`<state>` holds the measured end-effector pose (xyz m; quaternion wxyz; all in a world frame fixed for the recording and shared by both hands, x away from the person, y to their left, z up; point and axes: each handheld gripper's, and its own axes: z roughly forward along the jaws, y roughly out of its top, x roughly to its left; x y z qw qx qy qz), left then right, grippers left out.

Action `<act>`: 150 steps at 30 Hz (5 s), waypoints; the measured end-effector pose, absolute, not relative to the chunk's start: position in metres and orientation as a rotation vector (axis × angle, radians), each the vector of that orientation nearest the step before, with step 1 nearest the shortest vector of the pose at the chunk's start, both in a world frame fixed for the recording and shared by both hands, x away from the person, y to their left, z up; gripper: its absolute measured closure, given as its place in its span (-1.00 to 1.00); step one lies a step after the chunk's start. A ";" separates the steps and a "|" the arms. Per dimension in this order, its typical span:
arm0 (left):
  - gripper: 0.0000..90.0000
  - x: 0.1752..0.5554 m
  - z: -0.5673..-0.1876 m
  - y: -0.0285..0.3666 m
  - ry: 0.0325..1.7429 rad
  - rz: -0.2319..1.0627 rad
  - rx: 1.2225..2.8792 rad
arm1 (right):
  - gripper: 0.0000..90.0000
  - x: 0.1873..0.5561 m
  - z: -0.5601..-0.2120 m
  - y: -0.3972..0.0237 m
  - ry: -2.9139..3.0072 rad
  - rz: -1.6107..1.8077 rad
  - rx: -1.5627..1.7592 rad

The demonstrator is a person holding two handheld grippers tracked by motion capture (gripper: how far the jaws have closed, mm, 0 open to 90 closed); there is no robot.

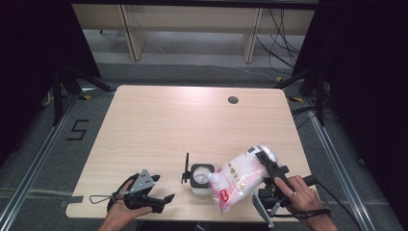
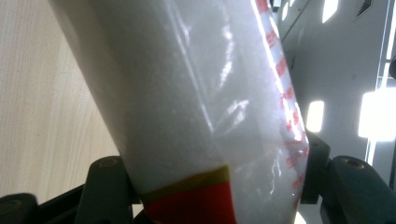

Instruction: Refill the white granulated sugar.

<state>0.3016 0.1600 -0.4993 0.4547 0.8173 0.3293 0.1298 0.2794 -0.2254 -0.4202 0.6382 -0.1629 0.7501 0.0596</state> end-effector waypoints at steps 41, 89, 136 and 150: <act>-0.66 0.302 -0.499 0.160 0.812 0.334 2.024 | -0.08 0.280 -0.421 -0.224 1.715 0.147 -0.386; -0.66 0.302 -0.498 0.162 0.800 0.337 2.028 | -0.05 0.282 -0.425 -0.229 1.752 0.208 -0.324; -0.66 0.301 -0.497 0.162 0.803 0.336 2.018 | 0.12 0.286 -0.459 -0.227 1.759 -0.055 -0.479; -0.66 0.301 -0.497 0.161 0.811 0.325 2.014 | 0.15 0.289 -0.468 -0.232 1.819 0.027 -0.404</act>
